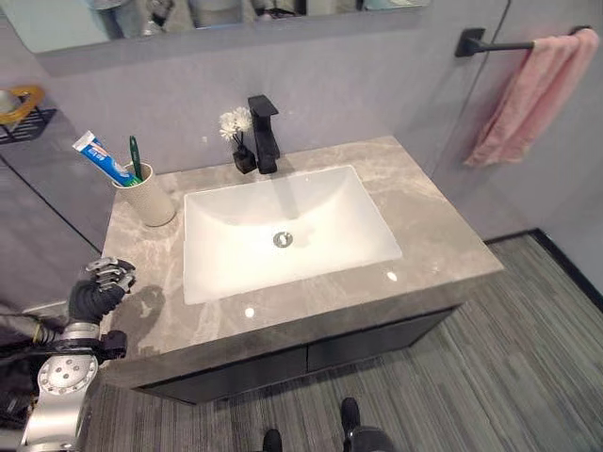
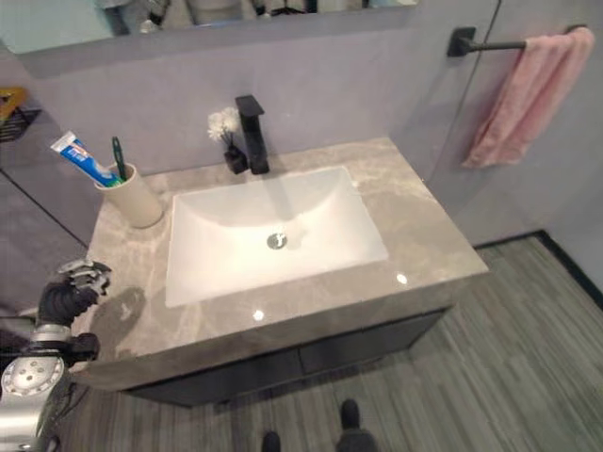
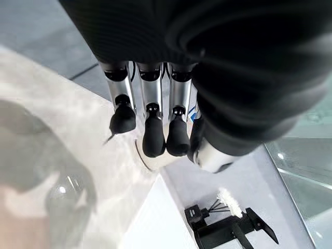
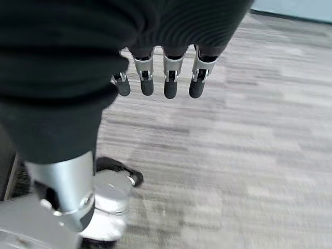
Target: Put brush and paste in cup on sink, flatten towel.
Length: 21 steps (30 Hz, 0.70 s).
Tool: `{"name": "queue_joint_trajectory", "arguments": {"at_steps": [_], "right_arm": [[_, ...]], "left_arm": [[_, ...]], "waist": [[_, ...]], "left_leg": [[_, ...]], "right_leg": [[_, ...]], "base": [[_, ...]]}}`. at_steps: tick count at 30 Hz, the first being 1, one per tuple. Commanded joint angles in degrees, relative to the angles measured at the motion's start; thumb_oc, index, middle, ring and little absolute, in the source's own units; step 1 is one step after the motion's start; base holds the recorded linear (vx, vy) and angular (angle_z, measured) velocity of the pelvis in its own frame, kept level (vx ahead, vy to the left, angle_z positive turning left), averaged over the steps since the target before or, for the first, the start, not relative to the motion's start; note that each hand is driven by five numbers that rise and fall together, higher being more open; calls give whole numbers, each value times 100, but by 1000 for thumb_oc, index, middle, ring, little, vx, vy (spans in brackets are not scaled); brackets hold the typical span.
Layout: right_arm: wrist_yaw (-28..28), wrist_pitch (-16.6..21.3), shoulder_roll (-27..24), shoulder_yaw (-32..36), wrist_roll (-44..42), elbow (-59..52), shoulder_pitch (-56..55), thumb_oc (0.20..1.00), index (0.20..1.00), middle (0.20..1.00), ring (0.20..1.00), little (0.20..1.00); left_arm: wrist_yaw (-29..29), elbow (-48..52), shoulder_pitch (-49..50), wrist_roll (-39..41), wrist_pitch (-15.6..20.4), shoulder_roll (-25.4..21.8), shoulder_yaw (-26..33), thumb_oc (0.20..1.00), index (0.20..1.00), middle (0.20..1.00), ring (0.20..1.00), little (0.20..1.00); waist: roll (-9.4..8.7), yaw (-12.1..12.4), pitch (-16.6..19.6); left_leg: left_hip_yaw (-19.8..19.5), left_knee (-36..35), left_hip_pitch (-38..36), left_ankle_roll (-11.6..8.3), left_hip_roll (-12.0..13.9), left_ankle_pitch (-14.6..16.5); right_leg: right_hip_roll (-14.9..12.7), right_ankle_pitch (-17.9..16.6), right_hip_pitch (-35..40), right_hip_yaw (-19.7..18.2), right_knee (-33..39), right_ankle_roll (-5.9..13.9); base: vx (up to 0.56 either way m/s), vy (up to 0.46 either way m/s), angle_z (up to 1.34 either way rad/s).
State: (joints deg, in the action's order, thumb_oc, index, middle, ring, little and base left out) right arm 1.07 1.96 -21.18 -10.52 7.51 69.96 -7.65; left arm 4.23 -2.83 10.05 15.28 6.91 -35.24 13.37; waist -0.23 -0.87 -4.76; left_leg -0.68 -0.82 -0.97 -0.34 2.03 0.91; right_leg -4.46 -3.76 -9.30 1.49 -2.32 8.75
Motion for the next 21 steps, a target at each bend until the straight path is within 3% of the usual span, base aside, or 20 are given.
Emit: {"name": "queue_joint_trajectory", "arguments": {"at_steps": [1, 6, 21], "right_arm": [[69, 26, -133, -291, -141, -15, 109, 1000, 1000, 1000, 1000, 1000], [86, 63, -171, -419, -142, -283, 148, 1000, 1000, 1000, 1000, 1000], [-58, 252, -352, -1003, 395, -966, 169, 1000, 1000, 1000, 1000, 1000]], "left_arm": [[144, 85, -268, 230, 236, -389, 272, 200, 200, 200, 200, 200], [223, -142, -403, 381, 187, -307, 169, 200, 200, 200, 200, 200], [328, -434, -541, 484, 172, -203, 64, 200, 200, 200, 200, 200]], "waist": [[-167, -158, 460], [-154, -161, 594], [25, -233, 690]], "left_leg": [[43, 370, -304, 142, -277, 847], [6, 116, -455, 25, -97, 741], [-73, -371, -710, -172, 129, 449]], "right_leg": [[-29, -153, 105, 2, 261, -60], [52, -86, 290, 102, 451, -109], [154, 121, 532, 228, 611, -243]], "base": [[169, -130, 16], [109, -67, 7], [62, -27, 1]]}}
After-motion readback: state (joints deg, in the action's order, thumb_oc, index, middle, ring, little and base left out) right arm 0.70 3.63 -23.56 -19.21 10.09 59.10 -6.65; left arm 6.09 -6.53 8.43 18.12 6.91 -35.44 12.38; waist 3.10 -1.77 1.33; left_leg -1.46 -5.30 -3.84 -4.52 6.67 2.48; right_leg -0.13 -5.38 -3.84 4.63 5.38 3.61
